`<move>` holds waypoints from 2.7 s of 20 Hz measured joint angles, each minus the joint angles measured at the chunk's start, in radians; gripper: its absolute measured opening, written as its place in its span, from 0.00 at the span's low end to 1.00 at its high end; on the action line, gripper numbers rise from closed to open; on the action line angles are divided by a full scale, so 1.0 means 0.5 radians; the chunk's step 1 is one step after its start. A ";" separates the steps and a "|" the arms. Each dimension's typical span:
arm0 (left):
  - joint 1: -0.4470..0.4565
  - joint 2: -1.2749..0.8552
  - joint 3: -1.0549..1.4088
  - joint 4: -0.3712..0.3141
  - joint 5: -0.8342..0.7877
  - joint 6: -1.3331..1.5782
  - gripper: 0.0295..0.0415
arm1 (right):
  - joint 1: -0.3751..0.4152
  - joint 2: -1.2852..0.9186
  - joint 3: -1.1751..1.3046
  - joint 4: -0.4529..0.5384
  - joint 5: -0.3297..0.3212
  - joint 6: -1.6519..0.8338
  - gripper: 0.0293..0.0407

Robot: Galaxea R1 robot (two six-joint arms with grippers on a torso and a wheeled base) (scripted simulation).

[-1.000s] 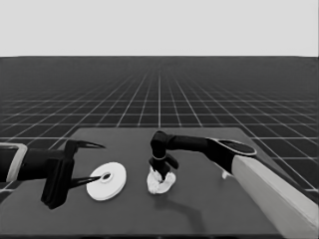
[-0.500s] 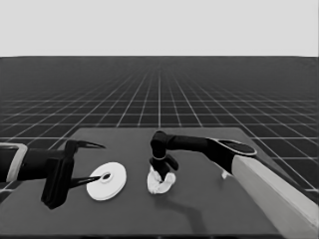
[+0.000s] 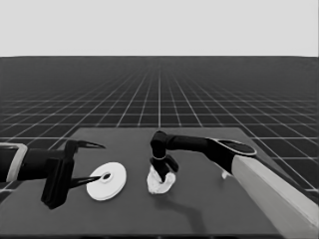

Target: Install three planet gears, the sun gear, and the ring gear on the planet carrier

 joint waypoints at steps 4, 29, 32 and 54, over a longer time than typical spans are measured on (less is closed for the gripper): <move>0.000 0.000 0.000 0.000 0.000 0.000 0.75 | 0.000 0.000 0.000 0.000 0.000 0.009 0.81; 0.362 0.260 -0.171 0.950 0.779 -0.971 0.82 | -0.493 -2.658 2.790 -0.841 0.639 -4.091 0.81; 0.502 1.008 -1.174 0.028 1.727 -2.650 0.82 | -0.494 -2.665 2.797 -0.844 0.641 -4.096 0.81; 0.960 1.308 -2.063 -0.100 1.421 -2.654 0.44 | -0.495 -2.667 2.798 -0.845 0.642 -4.097 0.81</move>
